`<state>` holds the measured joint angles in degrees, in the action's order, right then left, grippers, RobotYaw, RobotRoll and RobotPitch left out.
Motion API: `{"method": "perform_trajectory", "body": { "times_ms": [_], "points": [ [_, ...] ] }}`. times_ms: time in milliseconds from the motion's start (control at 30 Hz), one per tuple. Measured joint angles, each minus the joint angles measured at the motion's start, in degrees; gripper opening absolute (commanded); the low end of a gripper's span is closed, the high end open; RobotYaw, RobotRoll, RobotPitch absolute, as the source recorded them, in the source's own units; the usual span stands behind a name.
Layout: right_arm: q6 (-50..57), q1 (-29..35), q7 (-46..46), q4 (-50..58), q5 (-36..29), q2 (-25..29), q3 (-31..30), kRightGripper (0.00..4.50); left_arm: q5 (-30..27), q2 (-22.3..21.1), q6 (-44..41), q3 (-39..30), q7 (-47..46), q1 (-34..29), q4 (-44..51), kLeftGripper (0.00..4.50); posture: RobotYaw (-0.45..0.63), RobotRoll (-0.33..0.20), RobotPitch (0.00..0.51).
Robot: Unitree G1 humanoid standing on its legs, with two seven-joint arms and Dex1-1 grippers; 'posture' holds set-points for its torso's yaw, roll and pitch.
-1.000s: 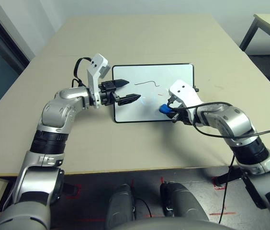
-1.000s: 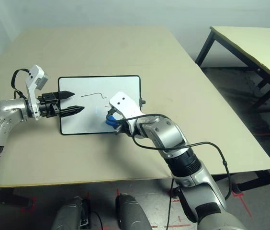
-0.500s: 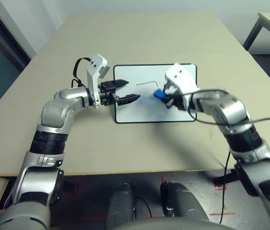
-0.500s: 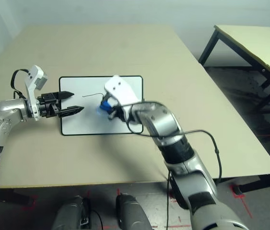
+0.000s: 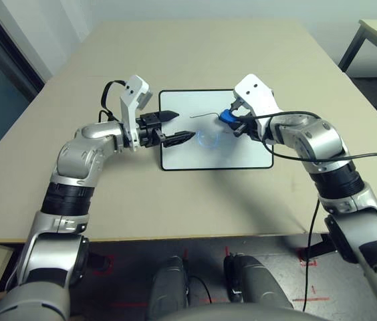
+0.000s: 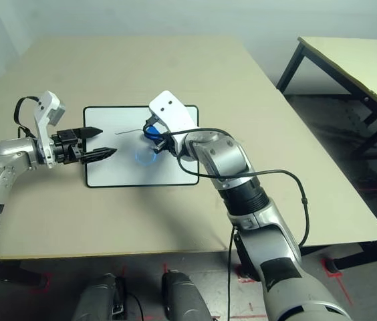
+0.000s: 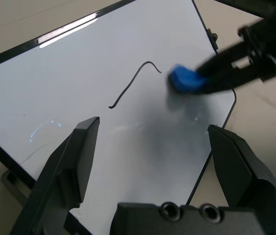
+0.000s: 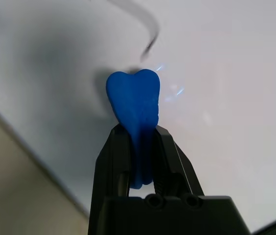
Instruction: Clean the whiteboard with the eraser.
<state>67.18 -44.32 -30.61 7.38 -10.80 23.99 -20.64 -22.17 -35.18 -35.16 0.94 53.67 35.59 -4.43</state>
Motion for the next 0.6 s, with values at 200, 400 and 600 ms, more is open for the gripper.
{"method": "perform_trajectory", "body": {
  "times_ms": [200,400,600],
  "points": [
    [4.7,3.8,-0.6,4.8,-0.8,0.9,-2.6,0.57,0.0,0.0,0.0,0.0,0.0,-0.1,0.0,4.50,-0.09,0.000,0.099],
    [-1.0,-2.7,2.6,-4.0,0.8,-1.5,1.7,0.57,0.0,0.1,0.0,0.0,0.0,-0.1,0.0,4.50,-0.09,0.000,0.094],
    [0.3,-1.4,2.1,-1.8,1.3,-0.9,1.3,0.57,0.0,0.1,-0.1,0.0,-0.1,-0.1,0.1,4.50,-0.09,0.000,0.091]
  ]
}}
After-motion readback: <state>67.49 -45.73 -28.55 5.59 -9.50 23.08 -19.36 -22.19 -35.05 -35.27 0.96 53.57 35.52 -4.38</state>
